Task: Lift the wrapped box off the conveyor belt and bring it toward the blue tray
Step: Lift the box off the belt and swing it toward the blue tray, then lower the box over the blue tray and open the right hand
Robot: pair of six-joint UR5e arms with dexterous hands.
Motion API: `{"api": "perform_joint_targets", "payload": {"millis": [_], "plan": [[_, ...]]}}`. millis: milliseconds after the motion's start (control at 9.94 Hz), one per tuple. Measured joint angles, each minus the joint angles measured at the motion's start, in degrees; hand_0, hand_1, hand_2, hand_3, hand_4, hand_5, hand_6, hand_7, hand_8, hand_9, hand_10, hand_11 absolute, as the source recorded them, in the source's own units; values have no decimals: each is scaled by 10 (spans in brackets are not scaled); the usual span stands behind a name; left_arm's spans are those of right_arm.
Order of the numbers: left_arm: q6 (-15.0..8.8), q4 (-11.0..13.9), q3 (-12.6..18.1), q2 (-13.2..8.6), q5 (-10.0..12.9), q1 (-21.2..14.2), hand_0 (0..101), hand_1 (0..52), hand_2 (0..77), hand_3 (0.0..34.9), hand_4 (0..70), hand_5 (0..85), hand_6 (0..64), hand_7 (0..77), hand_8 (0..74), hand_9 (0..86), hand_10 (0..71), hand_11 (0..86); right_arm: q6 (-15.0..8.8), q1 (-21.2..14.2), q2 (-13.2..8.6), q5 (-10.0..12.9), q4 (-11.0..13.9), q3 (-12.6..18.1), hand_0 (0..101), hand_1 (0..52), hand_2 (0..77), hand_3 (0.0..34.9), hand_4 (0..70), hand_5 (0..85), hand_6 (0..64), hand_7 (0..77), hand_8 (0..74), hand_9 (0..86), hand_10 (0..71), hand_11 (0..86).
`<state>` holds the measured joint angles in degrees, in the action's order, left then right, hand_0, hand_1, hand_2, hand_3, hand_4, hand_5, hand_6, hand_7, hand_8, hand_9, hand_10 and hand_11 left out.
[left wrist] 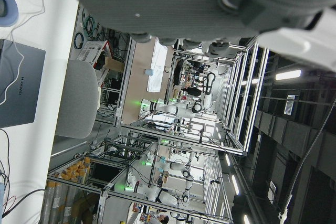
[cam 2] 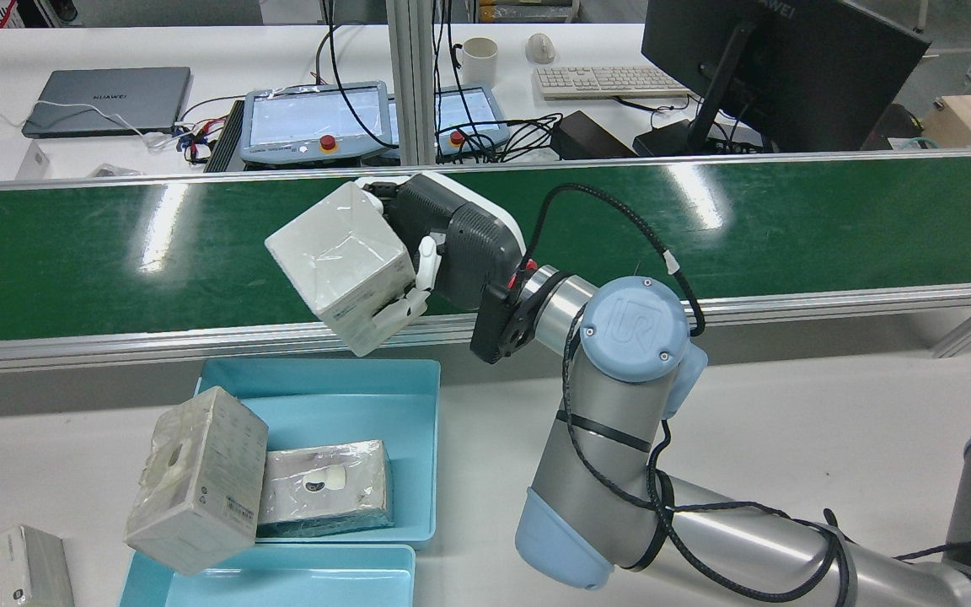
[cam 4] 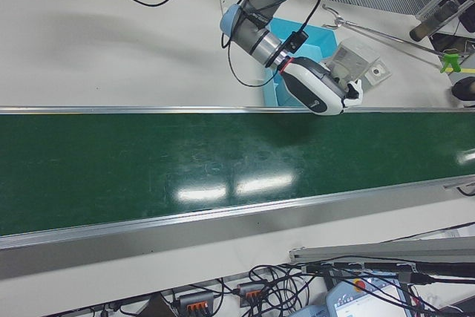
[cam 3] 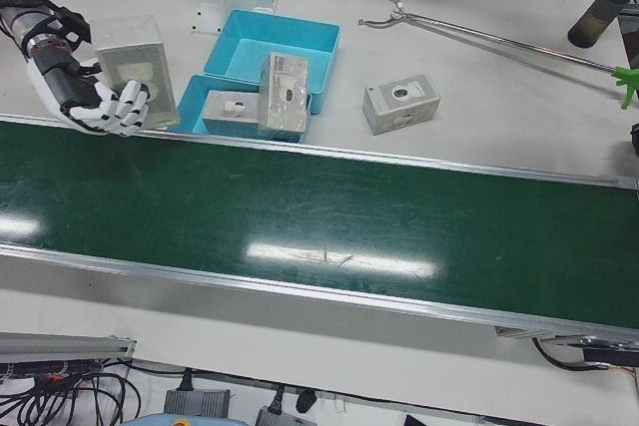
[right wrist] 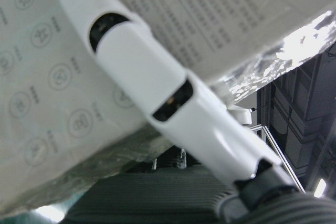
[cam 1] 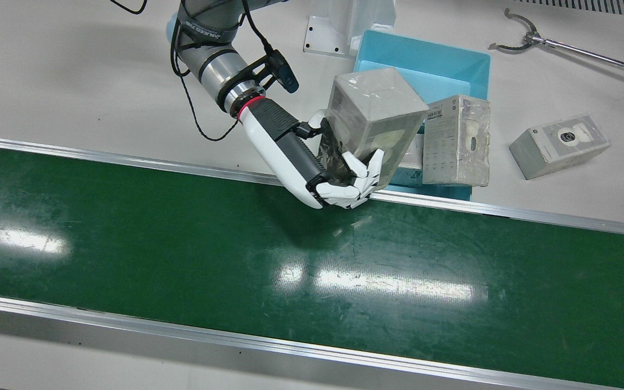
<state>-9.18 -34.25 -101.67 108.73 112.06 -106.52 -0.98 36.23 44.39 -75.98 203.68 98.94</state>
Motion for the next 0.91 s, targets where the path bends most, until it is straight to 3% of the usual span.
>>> {"api": "perform_joint_targets", "payload": {"millis": [101,402,503,604,704,805,905], "plan": [[0,0,0,0,0,0,0,0,11,0,0,11,5,5,5,0,5,5,1,-19,-14,-1,1,-6,588,22,338,0,420,714,578,289,545,420,262,584],[0,0,0,0,0,0,0,0,11,0,0,11,5,5,5,5,5,5,3,-48,-52,-29,1,-39,588,22,338,0,447,709,578,289,545,420,262,584],[0,0,0,0,0,0,0,0,11,0,0,11,5,5,5,5,5,5,4,-50,-57,-40,0,-46,588,22,338,0,322,704,584,289,545,420,262,584],[0,0,0,0,0,0,0,0,11,0,0,11,5,5,5,0,5,5,4,-52,-61,-47,-2,-51,588,22,338,0,322,704,556,311,545,420,262,584],[0,0,0,0,0,0,0,0,11,0,0,11,5,5,5,0,5,5,4,-55,-67,-52,-3,-53,612,22,338,0,278,251,485,376,556,420,273,584],[0,0,0,0,0,0,0,0,5,0,0,11,5,5,5,0,5,5,5,-57,-73,-60,-5,-56,579,22,338,0,235,333,349,300,475,311,245,540],[0,0,0,0,0,0,0,0,11,0,0,11,5,5,5,0,5,5,6,-58,-79,-68,-5,-59,579,22,338,0,235,333,349,300,475,311,169,480]]}}
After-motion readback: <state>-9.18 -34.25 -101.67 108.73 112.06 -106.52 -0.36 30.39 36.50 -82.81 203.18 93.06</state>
